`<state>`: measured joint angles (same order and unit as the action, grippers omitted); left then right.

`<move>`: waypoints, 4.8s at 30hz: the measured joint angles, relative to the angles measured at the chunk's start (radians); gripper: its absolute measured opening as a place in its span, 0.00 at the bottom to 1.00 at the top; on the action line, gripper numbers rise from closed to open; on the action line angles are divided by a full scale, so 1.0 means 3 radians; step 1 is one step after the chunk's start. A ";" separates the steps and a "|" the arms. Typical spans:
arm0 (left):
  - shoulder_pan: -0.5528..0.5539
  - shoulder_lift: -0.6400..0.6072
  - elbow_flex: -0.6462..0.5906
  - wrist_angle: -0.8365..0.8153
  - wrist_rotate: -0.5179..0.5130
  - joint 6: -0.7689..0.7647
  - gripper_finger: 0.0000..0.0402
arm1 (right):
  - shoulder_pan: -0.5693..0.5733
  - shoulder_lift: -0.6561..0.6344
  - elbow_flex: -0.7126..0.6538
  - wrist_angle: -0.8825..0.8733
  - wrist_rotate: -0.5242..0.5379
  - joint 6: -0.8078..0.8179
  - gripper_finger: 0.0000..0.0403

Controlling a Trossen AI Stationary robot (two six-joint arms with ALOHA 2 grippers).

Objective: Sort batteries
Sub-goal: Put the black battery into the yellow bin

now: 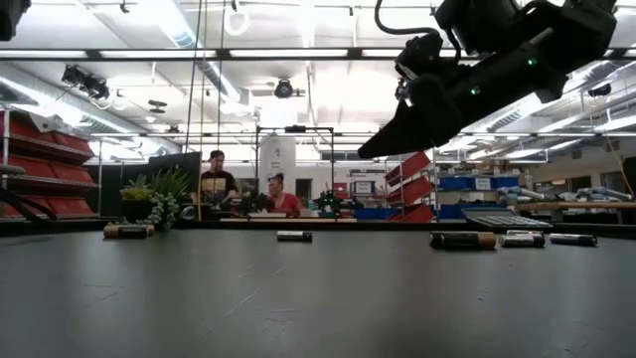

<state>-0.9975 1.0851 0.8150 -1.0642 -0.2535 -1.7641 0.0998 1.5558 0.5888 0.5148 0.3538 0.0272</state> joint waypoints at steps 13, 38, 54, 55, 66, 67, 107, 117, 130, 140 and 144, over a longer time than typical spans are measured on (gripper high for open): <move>0.0299 0.0001 0.0277 0.0079 -0.0952 0.0563 0.55 | -0.0022 0.0000 0.0001 -0.0243 -0.0057 -0.0119 0.48; 0.2348 0.0904 0.0305 0.2192 -0.1262 0.5002 0.49 | -0.0126 -0.0812 0.0441 -0.5587 -0.0767 0.1724 0.46; 0.2335 0.0974 0.0305 0.2102 -0.1345 0.5441 0.44 | -0.0126 0.0367 0.0537 -0.6147 -0.1362 0.0666 0.71; 0.2322 0.0974 0.0305 0.2058 -0.1346 0.5439 0.44 | -0.0126 0.0395 0.0537 -0.6150 -0.1362 0.0663 0.72; 0.2171 0.0974 0.0305 0.1802 -0.1436 0.5452 0.43 | -0.0216 0.0479 0.0653 -0.6421 -0.1298 0.0675 0.76; 0.2167 0.0974 0.0305 0.1800 -0.1439 0.5480 0.43 | -0.0216 0.0435 0.0644 -0.6441 -0.1288 0.0678 0.75; 0.1965 0.0974 0.0268 0.1580 -0.1437 0.5518 0.43 | -0.0118 -0.1287 0.0454 -0.6409 -0.1080 0.0806 0.68; 0.1940 0.0974 0.0268 0.1534 -0.1380 0.5409 0.43 | 0.0076 -0.0859 0.0413 -0.6408 -0.0763 0.1273 0.67; 0.1941 0.0974 0.0268 0.1551 -0.1341 0.5406 0.43 | -0.0154 -0.0068 0.0360 -0.6480 -0.0608 0.1476 0.67; 0.1867 0.0974 0.0268 0.1553 -0.1321 0.5407 0.43 | -0.0456 0.0093 0.0361 -0.6413 -0.0654 0.1400 0.67; 0.1831 0.0974 0.0268 0.1552 -0.1321 0.5385 0.43 | -0.0569 0.0133 0.0328 -0.6289 -0.0656 0.1404 0.67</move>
<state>-0.4483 1.3773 0.8955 -0.5986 -0.6497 -0.1486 -0.0710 1.5958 0.6872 -1.3719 0.1569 0.4483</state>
